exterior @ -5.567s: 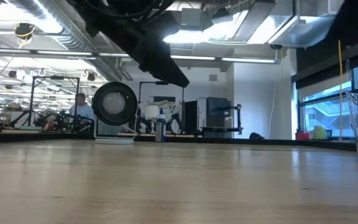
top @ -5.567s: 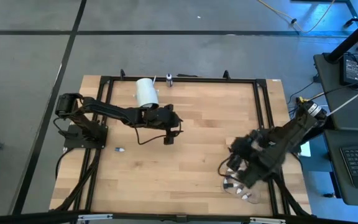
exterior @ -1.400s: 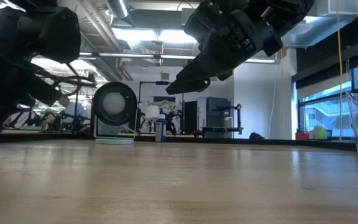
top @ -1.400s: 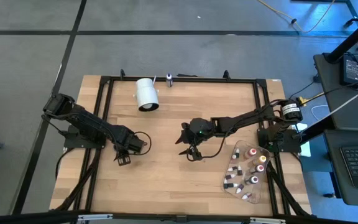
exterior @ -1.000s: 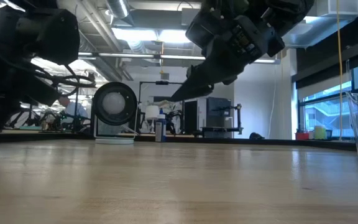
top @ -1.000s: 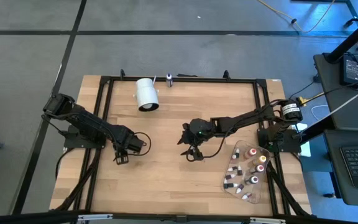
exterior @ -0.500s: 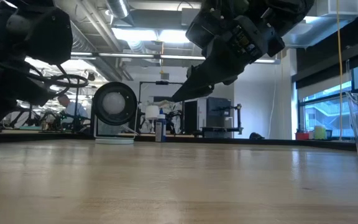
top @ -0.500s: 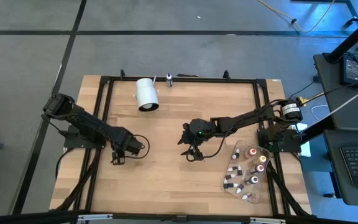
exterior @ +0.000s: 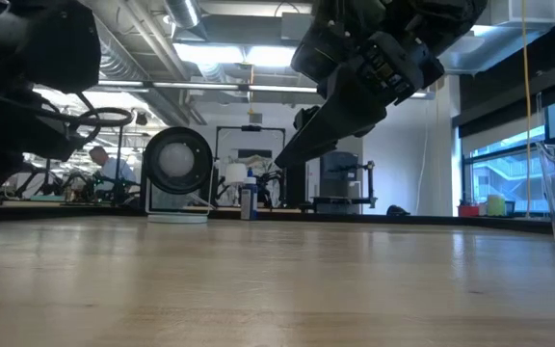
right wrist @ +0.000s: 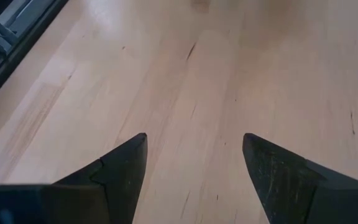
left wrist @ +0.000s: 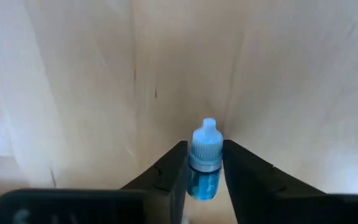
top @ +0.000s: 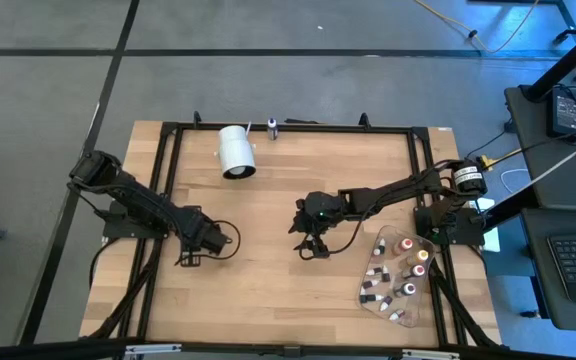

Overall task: Pick & Place food coloring
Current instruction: Put the small blue food coloring bottle into the transparent bin, then put the large blue food coloring bottle into the transparent bin

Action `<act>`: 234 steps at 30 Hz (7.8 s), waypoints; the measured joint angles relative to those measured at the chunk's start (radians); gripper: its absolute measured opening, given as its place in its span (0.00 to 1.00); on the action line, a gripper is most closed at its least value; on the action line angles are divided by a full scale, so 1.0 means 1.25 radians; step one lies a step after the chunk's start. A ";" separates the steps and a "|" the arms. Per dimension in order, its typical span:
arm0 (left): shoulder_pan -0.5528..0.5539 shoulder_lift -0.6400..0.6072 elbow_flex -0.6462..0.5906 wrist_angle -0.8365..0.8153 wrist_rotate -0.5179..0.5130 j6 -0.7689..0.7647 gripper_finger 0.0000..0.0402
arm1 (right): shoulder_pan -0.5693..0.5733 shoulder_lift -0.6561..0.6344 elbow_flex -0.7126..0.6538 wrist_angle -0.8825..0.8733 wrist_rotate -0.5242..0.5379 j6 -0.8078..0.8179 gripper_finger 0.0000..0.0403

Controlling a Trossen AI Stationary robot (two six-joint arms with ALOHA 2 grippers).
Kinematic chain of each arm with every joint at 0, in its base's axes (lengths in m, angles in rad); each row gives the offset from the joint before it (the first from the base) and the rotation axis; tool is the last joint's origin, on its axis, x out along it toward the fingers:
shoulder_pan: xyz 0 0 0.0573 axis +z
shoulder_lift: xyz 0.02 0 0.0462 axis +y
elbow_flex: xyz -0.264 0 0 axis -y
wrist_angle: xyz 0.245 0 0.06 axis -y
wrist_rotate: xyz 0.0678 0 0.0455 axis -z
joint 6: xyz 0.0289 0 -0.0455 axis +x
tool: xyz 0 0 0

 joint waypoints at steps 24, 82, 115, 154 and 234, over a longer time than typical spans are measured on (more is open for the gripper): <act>0.038 0.000 0.085 0.541 -0.201 0.081 0.17 | 0.009 0.000 0.001 0.141 0.000 -0.022 0.66; 0.097 -0.001 0.084 0.960 -0.222 0.445 0.36 | 0.043 -0.159 0.000 -0.122 0.119 0.090 0.22; 0.203 0.000 0.084 0.952 -0.319 0.468 0.40 | 0.482 -0.201 0.000 -0.764 0.229 1.087 0.22; 0.203 0.000 0.084 0.959 -0.405 0.525 0.40 | 0.453 -0.402 0.000 -0.798 0.369 0.748 0.29; 0.798 0.258 0.732 0.345 -0.025 0.496 0.70 | -0.379 -0.521 -0.258 -0.167 -0.257 -0.136 0.29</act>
